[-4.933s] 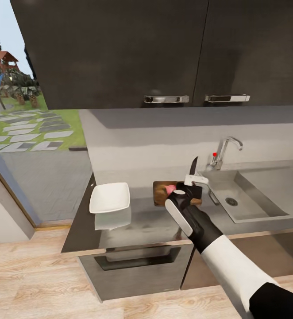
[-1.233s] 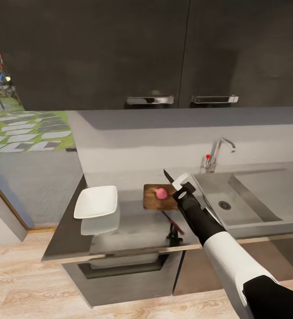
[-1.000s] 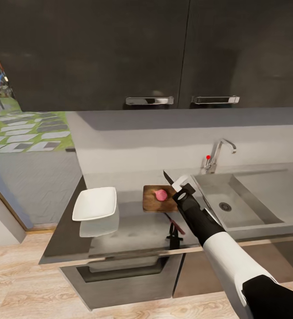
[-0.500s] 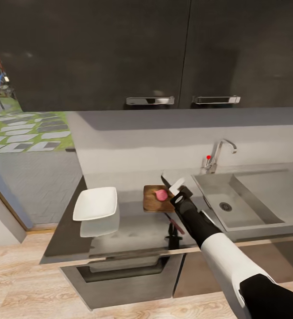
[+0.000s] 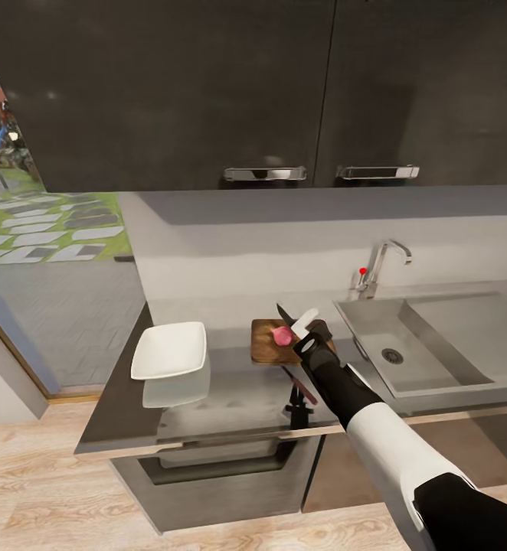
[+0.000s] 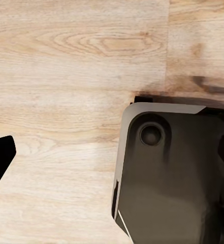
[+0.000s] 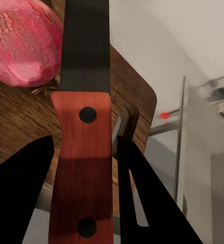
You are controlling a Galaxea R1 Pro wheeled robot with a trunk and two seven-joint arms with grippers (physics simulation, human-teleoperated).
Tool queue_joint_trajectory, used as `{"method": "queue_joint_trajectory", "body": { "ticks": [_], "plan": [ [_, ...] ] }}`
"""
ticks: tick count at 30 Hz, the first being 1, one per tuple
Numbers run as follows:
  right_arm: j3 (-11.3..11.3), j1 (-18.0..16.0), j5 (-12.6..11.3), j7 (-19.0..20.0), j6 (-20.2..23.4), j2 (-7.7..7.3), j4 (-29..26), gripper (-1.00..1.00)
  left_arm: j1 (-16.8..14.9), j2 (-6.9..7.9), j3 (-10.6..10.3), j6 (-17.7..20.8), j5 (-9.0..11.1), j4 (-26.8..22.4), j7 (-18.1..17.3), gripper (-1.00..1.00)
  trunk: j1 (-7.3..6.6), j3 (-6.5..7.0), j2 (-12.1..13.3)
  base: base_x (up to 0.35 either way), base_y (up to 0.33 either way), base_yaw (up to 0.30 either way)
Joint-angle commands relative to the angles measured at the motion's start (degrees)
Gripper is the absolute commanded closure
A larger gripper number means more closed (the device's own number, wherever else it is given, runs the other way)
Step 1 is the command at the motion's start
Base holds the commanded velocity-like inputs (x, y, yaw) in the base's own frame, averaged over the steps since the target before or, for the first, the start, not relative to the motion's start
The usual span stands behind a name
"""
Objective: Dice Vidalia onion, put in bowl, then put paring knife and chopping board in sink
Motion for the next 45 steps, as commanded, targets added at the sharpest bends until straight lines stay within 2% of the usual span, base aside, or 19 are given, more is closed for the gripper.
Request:
{"method": "queue_joint_trajectory", "body": {
  "ticks": [1,11,15,23,45],
  "plan": [
    [0.1,-0.1,0.5,0.2,0.3,-0.02,0.0,1.0,0.0,0.1,-0.5,-0.1,0.6,-0.1,0.5,-1.0,0.04,-0.11,-0.1,0.0,0.0,0.0],
    [0.1,-0.1,0.5,0.2,0.4,-0.06,0.0,1.0,0.0,0.12,-0.5,-0.2,0.6,-0.1,0.5,-1.0,0.04,-0.11,-0.1,0.0,0.0,0.0],
    [0.0,0.0,0.7,0.1,0.7,0.99,0.0,1.0,0.2,0.12,-0.5,-0.3,0.5,-1.1,0.5,-1.0,0.04,-0.11,-0.1,0.0,0.0,0.0],
    [0.0,0.0,0.7,-0.2,0.6,0.57,0.0,1.0,0.0,0.12,-0.5,-0.8,0.5,-1.1,0.5,-1.0,0.04,-0.11,-0.1,0.0,0.0,0.0],
    [0.1,0.0,0.7,-6.3,0.6,0.74,-0.5,1.0,0.0,0.09,-0.6,-0.9,0.5,-0.9,0.5,-1.0,0.04,-0.11,-0.1,0.0,0.0,0.0]
  ]
}}
